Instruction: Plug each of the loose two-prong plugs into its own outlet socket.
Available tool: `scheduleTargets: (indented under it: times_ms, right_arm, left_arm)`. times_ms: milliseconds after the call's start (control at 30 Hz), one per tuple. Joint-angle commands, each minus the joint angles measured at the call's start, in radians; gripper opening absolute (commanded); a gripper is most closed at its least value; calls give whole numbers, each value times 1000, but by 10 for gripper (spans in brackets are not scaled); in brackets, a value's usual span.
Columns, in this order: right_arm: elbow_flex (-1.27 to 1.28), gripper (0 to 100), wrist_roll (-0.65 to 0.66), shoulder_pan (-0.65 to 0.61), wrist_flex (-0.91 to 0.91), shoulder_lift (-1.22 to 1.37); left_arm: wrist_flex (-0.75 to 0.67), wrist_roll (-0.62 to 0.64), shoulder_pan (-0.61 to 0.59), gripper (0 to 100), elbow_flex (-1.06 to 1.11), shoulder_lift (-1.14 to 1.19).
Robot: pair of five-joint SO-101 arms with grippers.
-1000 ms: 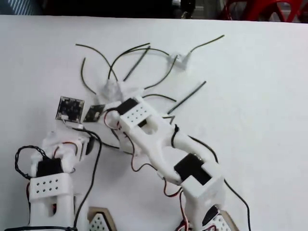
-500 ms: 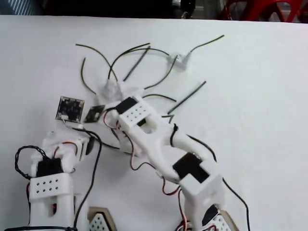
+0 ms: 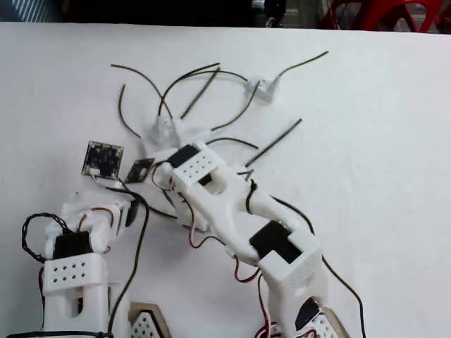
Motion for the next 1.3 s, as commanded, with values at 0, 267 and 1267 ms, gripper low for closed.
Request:
scheduleTargets:
  times_ms: [0, 267, 1267]
  right_arm:
    - [-40, 17, -5, 22, 31, -137]
    - [-35, 17, -60, 139, 122, -355]
    - [450, 17, -443, -62, -137, -1234]
  left_arm:
    - [-23, -5, -4, 282, -15, -19]
    - [-23, -2, -8, 282, -20, -19]
    - [149, 322, 366, 286, -460, -21]
